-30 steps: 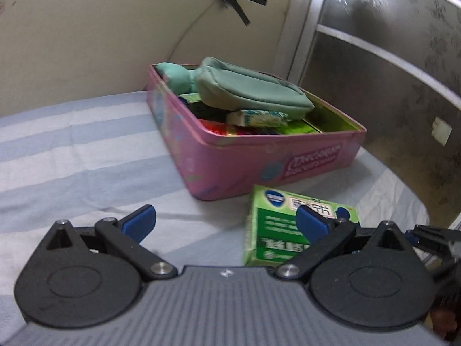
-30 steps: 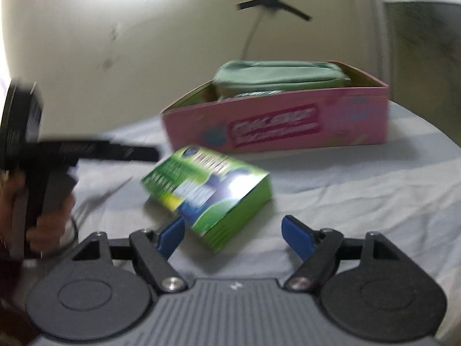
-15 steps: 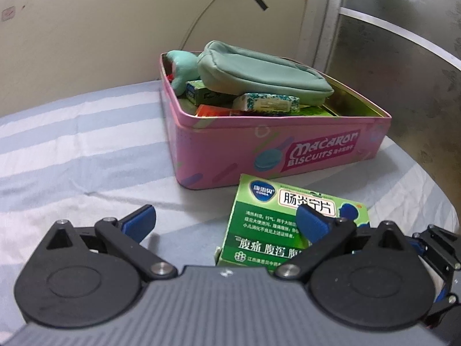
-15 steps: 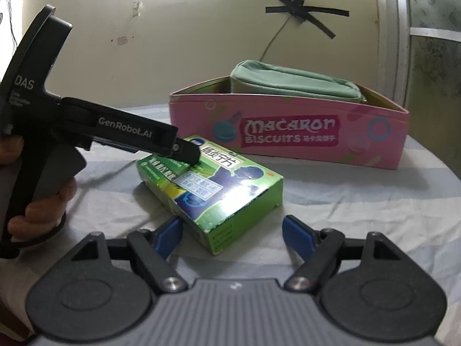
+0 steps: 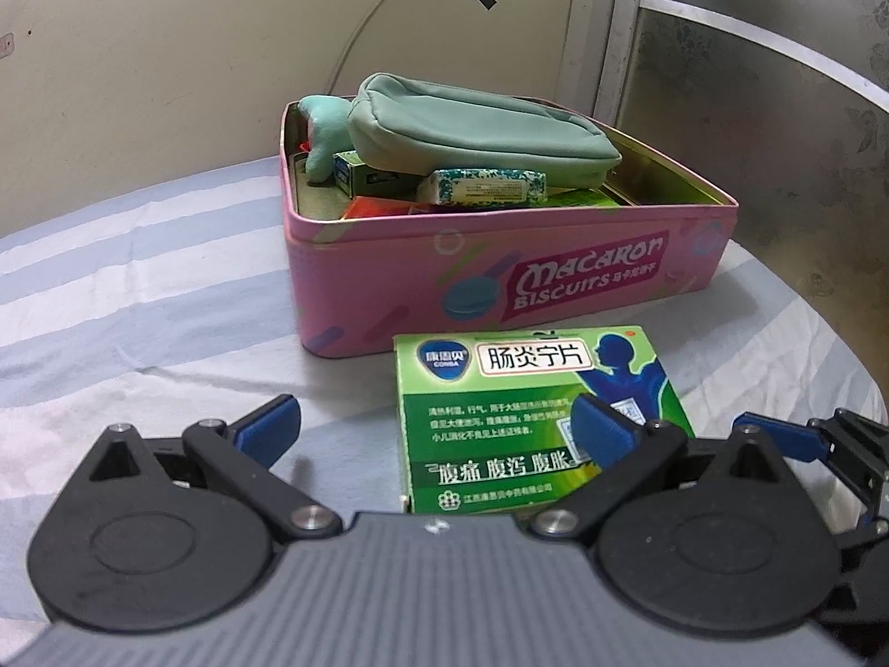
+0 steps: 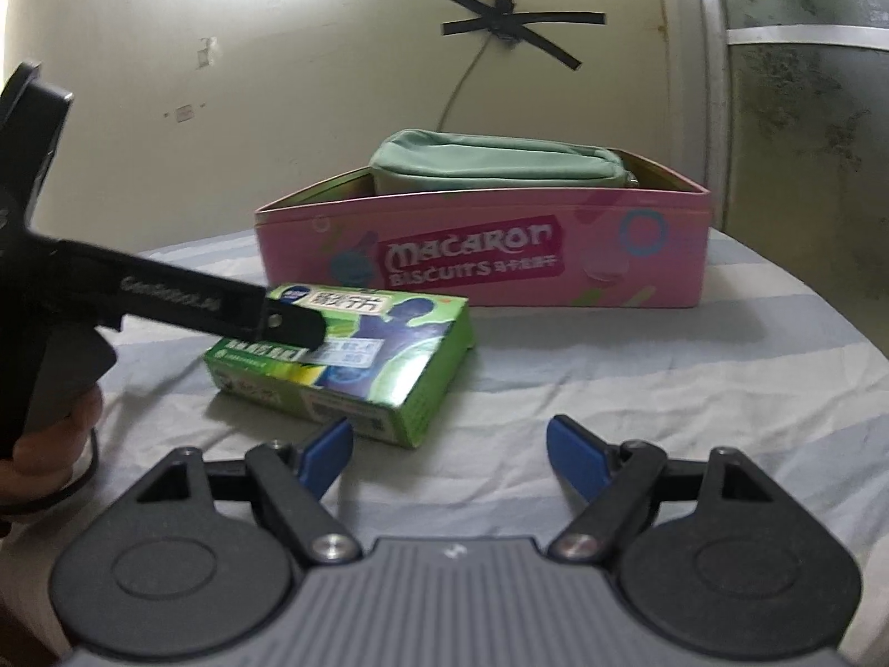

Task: Organize objects
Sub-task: 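Grasp the medicine box with the left gripper while the right gripper grips its other end, then lift the box with both grippers and lower it into the tin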

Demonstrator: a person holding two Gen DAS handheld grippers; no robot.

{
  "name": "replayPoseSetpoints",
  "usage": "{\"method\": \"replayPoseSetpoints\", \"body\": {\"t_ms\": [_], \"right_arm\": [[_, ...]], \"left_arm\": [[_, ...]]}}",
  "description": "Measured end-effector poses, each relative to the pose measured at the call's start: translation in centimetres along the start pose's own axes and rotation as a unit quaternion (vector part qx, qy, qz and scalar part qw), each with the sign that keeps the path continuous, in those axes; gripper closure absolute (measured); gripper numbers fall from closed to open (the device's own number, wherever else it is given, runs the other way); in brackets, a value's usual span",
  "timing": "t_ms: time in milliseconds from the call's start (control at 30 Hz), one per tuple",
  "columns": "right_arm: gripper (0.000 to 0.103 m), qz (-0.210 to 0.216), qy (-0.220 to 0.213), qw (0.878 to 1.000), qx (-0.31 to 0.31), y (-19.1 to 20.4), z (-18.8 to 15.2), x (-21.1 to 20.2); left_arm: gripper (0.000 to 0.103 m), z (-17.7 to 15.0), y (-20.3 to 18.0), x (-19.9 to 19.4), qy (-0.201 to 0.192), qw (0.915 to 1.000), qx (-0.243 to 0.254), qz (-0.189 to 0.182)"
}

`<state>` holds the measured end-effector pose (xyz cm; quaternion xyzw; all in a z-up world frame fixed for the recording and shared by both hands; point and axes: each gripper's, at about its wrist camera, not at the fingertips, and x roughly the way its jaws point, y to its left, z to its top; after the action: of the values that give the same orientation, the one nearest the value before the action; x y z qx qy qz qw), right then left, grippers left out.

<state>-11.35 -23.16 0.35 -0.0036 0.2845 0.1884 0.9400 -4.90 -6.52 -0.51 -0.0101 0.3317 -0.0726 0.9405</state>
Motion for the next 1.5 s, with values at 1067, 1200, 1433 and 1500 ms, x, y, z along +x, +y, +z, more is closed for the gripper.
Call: {"method": "replayPoseSetpoints", "body": {"t_ms": [1067, 1200, 1433, 1500], "right_arm": [[0.044, 0.016, 0.002, 0.998, -0.067, 3.8, 0.5, 2.1], [0.045, 0.014, -0.005, 0.998, -0.067, 4.1, 0.1, 1.2], [0.046, 0.010, -0.061, 0.995, -0.074, 4.2, 2.0, -2.1], [0.046, 0.006, -0.081, 0.993, -0.081, 3.9, 3.4, -2.5]], "left_arm": [[0.017, -1.8, -0.1, -1.3, -0.002, 0.9977, -0.023, -0.064], [0.020, -2.1, -0.1, -2.3, -0.005, 0.9973, -0.027, -0.068], [0.022, -0.1, -1.3, -6.0, -0.065, 0.9955, 0.004, -0.068], [0.022, 1.3, -1.8, -6.7, -0.085, 0.9942, 0.017, -0.064]]}}
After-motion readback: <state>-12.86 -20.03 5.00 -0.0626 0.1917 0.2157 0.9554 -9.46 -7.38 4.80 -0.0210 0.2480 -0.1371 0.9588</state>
